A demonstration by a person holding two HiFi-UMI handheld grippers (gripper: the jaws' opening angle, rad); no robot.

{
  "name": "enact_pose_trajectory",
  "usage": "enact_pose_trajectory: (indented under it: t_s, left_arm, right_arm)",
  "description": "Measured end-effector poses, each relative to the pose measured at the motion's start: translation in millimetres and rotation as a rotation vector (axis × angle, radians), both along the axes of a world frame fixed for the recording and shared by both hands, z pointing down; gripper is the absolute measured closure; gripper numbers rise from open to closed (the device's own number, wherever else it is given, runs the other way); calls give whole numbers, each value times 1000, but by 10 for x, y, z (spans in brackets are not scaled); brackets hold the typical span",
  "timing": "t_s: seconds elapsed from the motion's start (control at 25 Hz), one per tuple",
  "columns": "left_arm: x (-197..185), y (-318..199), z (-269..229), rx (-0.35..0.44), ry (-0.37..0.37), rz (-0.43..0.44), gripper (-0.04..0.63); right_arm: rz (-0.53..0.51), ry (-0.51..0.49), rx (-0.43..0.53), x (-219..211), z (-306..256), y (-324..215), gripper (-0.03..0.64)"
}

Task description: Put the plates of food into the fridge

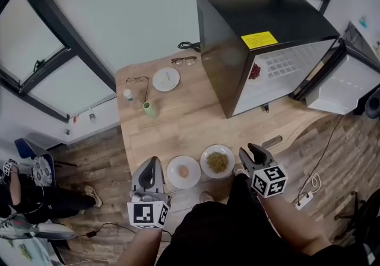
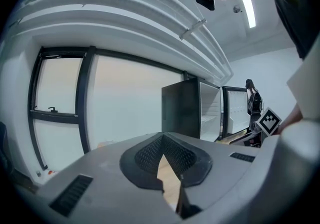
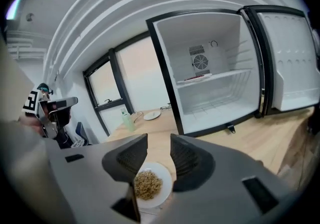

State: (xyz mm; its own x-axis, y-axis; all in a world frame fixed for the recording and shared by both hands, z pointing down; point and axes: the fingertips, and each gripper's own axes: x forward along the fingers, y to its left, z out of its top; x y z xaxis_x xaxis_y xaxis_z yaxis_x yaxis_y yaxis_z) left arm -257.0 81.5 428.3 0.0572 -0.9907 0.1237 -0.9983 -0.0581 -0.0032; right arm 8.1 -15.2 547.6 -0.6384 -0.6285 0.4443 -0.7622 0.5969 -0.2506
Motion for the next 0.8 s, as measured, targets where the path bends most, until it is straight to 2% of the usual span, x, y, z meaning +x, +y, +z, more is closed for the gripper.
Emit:
enact_pose_trajectory:
  t_s: [0.12,0.28,0.4,0.56,0.68,0.8]
  left_arm:
    - [79,70,82,19,11,45,591]
    - [120,145,242,-13,-12,54,591]
    - [159,196,284,-31,-30,64,592]
    - [218,289,359,-48,-61,101,591]
    - [194,354,390,-67,-79,95,591]
    - [144,424,371,-72,-100,89,591]
  right_arm:
    - [27,-13,-47,5,172,183,459]
    - [57,9,-124,69,589,430,459]
    - [93,-12,-196,137,892,580,459]
    - [96,-94,-273,118,1239,727,459]
    - [155,-154,-351,135,1458,761,459]
    - [203,-256,-441,99,1632,781,453]
